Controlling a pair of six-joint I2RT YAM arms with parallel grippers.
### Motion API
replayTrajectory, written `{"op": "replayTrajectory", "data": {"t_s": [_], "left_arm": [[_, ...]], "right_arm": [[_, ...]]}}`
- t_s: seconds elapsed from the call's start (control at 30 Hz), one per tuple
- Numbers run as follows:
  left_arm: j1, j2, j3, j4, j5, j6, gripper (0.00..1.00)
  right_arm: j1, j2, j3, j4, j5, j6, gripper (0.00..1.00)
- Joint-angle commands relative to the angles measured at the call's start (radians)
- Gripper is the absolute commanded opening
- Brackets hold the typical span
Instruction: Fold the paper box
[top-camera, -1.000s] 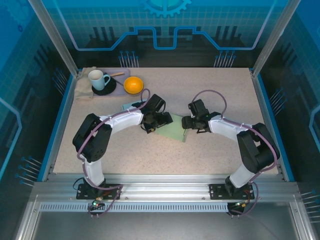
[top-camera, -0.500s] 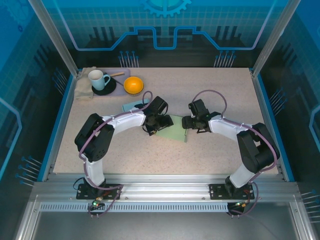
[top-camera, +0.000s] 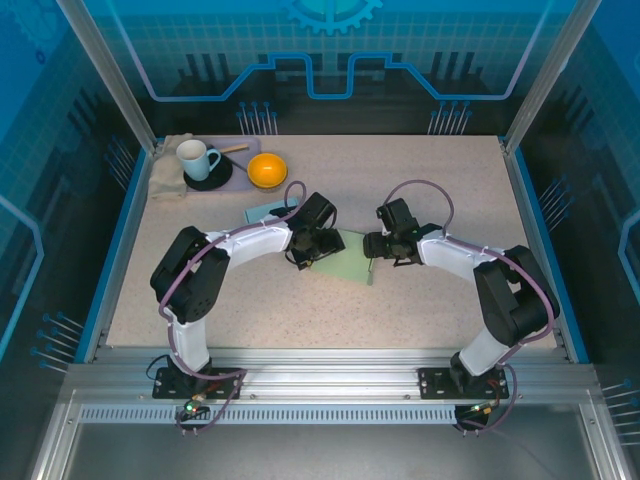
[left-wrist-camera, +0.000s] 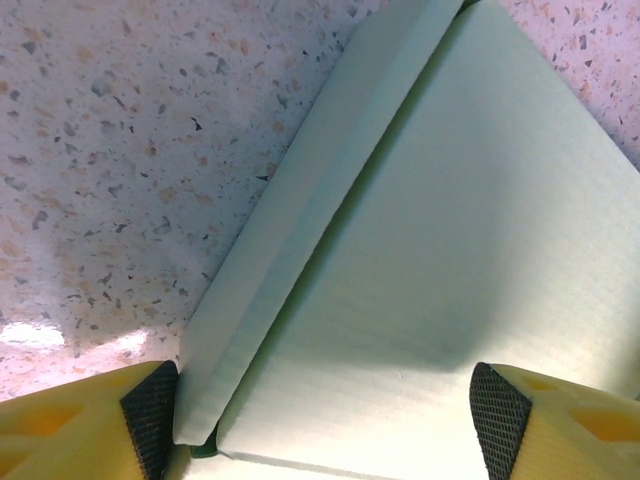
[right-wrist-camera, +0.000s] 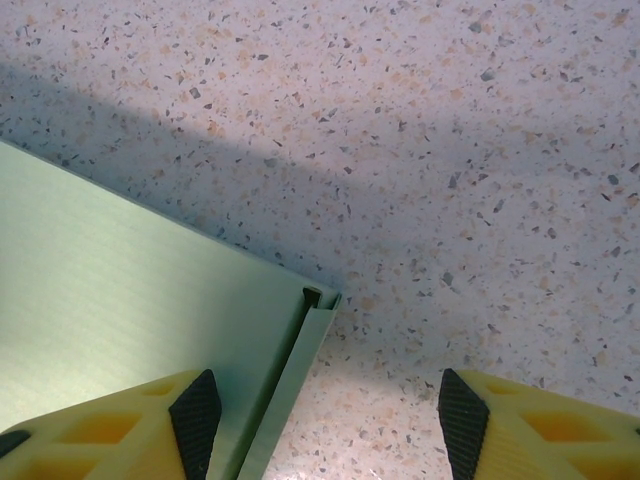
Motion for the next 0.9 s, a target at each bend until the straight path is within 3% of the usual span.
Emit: {"op": "replayTrajectory", "data": {"t_s": [0.0,0.37,0.57,0.87], "left_arm": [[-0.006,0.016,-0.016,0.026,-0.006,-0.031,0.78],[-0.007,0.036,-0.041,0.026,-0.039,-0.039,0.76],[-0.007,0.037,-0.040,0.025,-0.051,-0.045,0.76],[-0.007,0.044,-0.033,0.020,-0.060,-0.049,0.75]], "right_arm": [[-0.007,0.004,0.021,-0.040,-0.042,-0.016,0.63],[-0.015,-0.022,0.054,-0.071,-0.039,-0.053,0.63],[-0.008,-0.070,0.119,-0.248,0.008,0.043,0.62],[0.052,-0.256,0.016,-0.274,-0.083,0.122,0.52]]}}
